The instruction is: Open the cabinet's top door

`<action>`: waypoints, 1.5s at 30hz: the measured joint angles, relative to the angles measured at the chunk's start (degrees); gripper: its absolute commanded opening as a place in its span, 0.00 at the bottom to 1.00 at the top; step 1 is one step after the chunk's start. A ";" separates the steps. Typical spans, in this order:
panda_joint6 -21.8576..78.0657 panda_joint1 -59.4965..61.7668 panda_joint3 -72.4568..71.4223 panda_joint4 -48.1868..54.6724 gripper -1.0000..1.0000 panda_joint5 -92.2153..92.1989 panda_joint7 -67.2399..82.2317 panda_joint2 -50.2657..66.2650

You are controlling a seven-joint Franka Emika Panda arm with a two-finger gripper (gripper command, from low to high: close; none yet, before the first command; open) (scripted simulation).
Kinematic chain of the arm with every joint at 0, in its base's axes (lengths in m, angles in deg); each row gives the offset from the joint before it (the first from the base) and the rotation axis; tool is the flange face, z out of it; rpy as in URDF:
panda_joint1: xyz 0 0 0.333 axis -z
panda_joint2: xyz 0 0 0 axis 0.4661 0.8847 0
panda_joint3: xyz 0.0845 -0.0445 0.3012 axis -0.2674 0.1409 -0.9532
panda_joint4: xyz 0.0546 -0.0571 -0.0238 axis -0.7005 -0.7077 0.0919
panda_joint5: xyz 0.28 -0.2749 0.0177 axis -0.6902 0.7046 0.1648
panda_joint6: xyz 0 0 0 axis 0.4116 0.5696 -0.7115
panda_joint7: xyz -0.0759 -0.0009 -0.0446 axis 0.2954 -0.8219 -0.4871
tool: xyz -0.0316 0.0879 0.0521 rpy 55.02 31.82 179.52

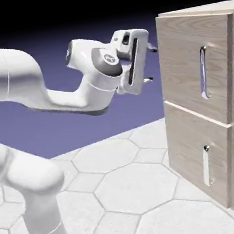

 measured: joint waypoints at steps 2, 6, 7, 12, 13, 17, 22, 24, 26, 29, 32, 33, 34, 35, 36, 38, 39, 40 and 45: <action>0.18 -1.70 1.95 0.89 0.50 4.98 1.86 -0.74; 0.54 -5.09 5.86 2.66 0.50 14.95 5.58 -2.23; 0.63 -5.94 6.84 3.11 0.50 17.45 6.52 -2.61; 1.07 -10.18 11.72 5.32 0.50 29.91 11.17 -4.47; 1.16 -11.02 12.70 5.77 0.50 32.40 12.10 -4.84; 1.52 -14.42 16.61 7.54 0.50 42.37 15.82 -6.33; 1.97 -18.66 21.49 9.76 0.50 54.83 20.48 -8.19; 2.14 -20.35 23.45 10.65 0.50 59.81 22.34 -8.94; 2.32 -22.05 25.40 11.53 0.50 64.80 24.20 -9.68; 2.59 -24.59 28.33 12.86 0.50 72.28 26.99 -10.80; 2.73 -25.92 29.87 13.56 0.50 76.19 28.45 -11.38; 3.03 -28.10 31.11 15.16 0.50 76.37 28.38 -10.77; 3.30 -30.04 32.22 16.59 0.50 76.53 28.31 -10.23; 3.60 -32.18 33.44 18.16 0.50 76.70 28.24 -9.63; 3.87 -34.14 34.56 19.60 0.50 76.87 28.17 -9.09; 4.15 -36.18 35.72 21.11 0.00 77.04 28.10 -8.52; 4.15 -36.18 35.72 21.11 0.00 77.04 28.10 -8.52; 5.26 -34.13 34.35 19.63 0.00 77.03 26.47 -7.35; 9.31 -23.71 26.66 13.71 0.00 77.03 17.89 -1.29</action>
